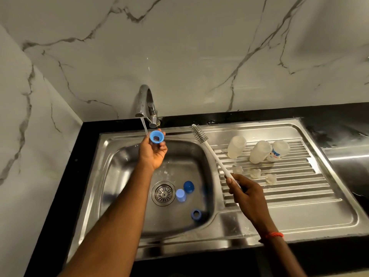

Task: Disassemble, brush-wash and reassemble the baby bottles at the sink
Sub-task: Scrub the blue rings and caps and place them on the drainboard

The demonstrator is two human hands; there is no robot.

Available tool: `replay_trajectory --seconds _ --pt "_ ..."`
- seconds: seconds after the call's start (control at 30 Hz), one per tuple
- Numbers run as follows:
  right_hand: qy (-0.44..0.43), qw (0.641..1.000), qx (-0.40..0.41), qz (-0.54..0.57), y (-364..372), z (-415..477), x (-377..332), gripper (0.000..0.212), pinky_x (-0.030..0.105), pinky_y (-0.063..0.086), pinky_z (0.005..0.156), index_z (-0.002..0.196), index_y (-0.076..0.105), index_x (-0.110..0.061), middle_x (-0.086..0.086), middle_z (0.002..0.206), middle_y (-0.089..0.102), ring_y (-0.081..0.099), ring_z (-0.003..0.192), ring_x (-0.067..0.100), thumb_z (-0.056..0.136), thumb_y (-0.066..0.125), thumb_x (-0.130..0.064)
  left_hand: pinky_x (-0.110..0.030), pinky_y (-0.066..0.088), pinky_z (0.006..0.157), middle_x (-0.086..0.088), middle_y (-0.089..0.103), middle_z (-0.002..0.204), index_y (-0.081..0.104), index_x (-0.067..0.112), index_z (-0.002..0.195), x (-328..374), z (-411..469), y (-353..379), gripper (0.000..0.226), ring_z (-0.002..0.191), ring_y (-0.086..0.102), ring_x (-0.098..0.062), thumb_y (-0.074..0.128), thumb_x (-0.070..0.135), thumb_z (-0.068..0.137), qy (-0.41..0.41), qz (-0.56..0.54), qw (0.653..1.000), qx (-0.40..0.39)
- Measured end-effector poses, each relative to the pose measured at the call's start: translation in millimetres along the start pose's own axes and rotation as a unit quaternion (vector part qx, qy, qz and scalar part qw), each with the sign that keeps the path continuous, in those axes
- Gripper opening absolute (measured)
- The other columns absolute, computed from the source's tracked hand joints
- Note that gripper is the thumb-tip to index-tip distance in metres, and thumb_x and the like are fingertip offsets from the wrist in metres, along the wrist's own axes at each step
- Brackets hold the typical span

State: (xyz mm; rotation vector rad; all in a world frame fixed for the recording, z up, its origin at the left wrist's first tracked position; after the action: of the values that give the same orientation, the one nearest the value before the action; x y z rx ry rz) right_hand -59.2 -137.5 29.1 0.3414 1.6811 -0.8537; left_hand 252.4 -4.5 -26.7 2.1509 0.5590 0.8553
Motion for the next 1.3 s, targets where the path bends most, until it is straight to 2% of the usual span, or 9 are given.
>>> replay_trajectory --seconds 0.17,0.3,0.47,0.57,0.7,0.8,1.03,1.13,1.3 --pt "-0.002 1.0 -0.007 -0.003 4 6 -1 0.018 0.013 0.044 0.047 0.103 0.074 -0.017 0.005 0.064 0.063 0.057 0.05 0.003 0.094 0.064 -0.029 -0.027 0.06 0.07 -0.028 0.063 0.126 0.058 0.0 0.127 0 -8 -10 0.037 0.087 0.068 -0.026 0.046 0.028 0.104 -0.027 -0.08 0.996 -0.043" --pt "-0.002 1.0 -0.011 0.003 7 9 -1 0.017 0.014 0.044 0.046 0.1 0.074 -0.019 0.007 0.064 0.063 0.056 0.049 0.004 0.094 0.064 -0.031 -0.032 0.062 0.075 -0.025 0.065 0.116 0.07 0.009 0.113 4 -11 -14 0.029 0.097 0.068 -0.03 0.052 0.029 0.102 0.0 -0.099 0.995 -0.032" --pt "-0.005 1.0 -0.016 -0.014 9 14 7 0.016 0.02 0.046 0.046 0.097 0.073 -0.026 0.006 0.062 0.065 0.056 0.047 0.008 0.093 0.063 -0.038 -0.033 0.062 0.078 -0.025 0.062 0.123 0.058 -0.002 0.122 -3 -20 -12 0.039 0.109 0.067 -0.035 0.064 0.026 0.096 0.027 -0.071 0.997 -0.015" --pt "-0.006 1.0 -0.019 -0.016 10 16 9 0.017 0.022 0.049 0.047 0.099 0.073 -0.027 0.004 0.064 0.066 0.059 0.049 0.013 0.093 0.064 -0.039 -0.035 0.062 0.079 -0.027 0.062 0.121 0.057 -0.003 0.122 -2 -21 -11 0.039 0.105 0.068 -0.038 0.062 0.026 0.098 0.037 -0.109 0.993 0.001" --pt "-0.003 1.0 -0.02 -0.003 10 17 10 0.018 0.022 0.048 0.047 0.1 0.075 -0.024 0.006 0.064 0.065 0.058 0.05 0.013 0.093 0.066 -0.038 -0.034 0.063 0.074 -0.031 0.056 0.135 0.048 -0.006 0.136 2 -9 -13 0.049 0.103 0.07 -0.042 0.055 0.029 0.102 0.012 -0.079 0.997 -0.004" --pt "0.002 1.0 -0.02 -0.004 9 17 11 0.019 0.02 0.047 0.047 0.101 0.075 -0.023 0.005 0.064 0.065 0.057 0.05 0.009 0.092 0.066 -0.037 -0.03 0.062 0.076 -0.027 0.058 0.131 0.052 -0.004 0.131 1 -10 -13 0.043 0.108 0.066 -0.036 0.054 0.027 0.102 0.008 -0.081 0.997 -0.004" --pt "0.005 0.999 -0.032 -0.018 9 18 11 0.019 0.023 0.048 0.046 0.099 0.074 -0.026 0.006 0.066 0.065 0.056 0.05 0.012 0.092 0.065 -0.041 -0.022 0.06 0.073 -0.009 0.071 0.098 0.065 0.008 0.095 -1 -9 -21 0.005 0.099 0.065 -0.022 0.061 0.004 0.095 0.084 0.088 0.991 0.047" --pt "-0.005 0.999 -0.042 -0.029 11 17 11 0.018 0.023 0.049 0.047 0.098 0.074 -0.028 0.006 0.066 0.066 0.057 0.05 0.013 0.092 0.064 -0.042 -0.024 0.057 0.074 -0.005 0.073 0.089 0.064 0.013 0.093 3 -9 -24 0.029 0.085 0.069 -0.015 0.071 -0.012 0.081 0.185 0.333 0.925 0.006" --pt "-0.011 0.998 -0.049 -0.033 10 16 11 0.017 0.023 0.048 0.047 0.094 0.073 -0.029 0.007 0.066 0.065 0.053 0.049 0.01 0.092 0.064 -0.043 -0.034 0.061 0.078 -0.009 0.074 0.106 0.062 0.016 0.108 22 -7 -21 0.057 0.092 0.073 -0.021 0.083 -0.015 0.065 0.227 0.441 0.869 0.005"
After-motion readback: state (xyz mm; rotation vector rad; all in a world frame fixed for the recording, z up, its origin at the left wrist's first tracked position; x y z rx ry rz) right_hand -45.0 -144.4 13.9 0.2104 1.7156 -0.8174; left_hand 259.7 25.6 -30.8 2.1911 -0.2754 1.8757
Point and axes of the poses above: each hand's wrist, its own z-axis towards the middle knuckle, its own y-axis out of the palm, x = y × z, the point moved 2 cm from there along z, towards the middle knuckle
